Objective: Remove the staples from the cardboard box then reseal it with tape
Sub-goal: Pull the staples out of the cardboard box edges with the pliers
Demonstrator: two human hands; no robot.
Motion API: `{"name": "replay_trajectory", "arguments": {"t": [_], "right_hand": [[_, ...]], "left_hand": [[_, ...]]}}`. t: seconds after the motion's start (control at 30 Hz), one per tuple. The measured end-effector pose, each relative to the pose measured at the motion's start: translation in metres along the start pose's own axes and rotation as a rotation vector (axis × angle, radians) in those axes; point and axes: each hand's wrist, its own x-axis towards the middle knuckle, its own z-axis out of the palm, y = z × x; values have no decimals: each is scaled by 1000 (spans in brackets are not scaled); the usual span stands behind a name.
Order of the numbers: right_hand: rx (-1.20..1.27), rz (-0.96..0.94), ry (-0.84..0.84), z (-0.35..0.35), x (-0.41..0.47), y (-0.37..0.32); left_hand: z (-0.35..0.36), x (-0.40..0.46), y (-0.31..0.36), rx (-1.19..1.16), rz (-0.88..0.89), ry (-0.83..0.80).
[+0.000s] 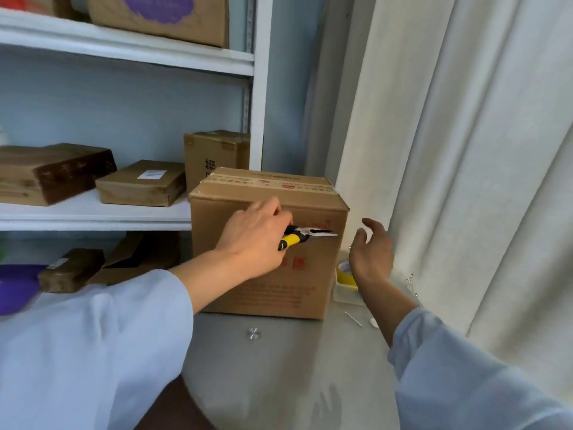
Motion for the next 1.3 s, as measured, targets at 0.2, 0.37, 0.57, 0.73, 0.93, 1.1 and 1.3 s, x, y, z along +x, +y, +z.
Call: {"name": "replay_trajectory", "arguments": {"t": [0.2, 0.37, 0.57, 0.73, 0.93, 1.1, 1.3], "right_hand": [[38, -64, -47, 11, -21, -44], [61, -56, -97, 19, -24, -52], [82, 7, -142, 18, -17, -56], [84, -36, -273, 27, -21, -66], [0, -245, -529, 39, -56, -95], [-209, -269, -693, 55, -72, -109], [-237, -398, -396, 63, -73, -91]], "left_hand": [[-35, 3, -42, 61, -229, -76], [-38, -3, -77, -17, -346, -307], [-50, -4, -84, 22, -209, -181], [-66, 0, -88, -43, -158, -127], [-49, -2, -92, -118, -273, -140], [-34, 2, -68, -109, -393, -3], [-48, 7, -77, -84, -282, -103]]}}
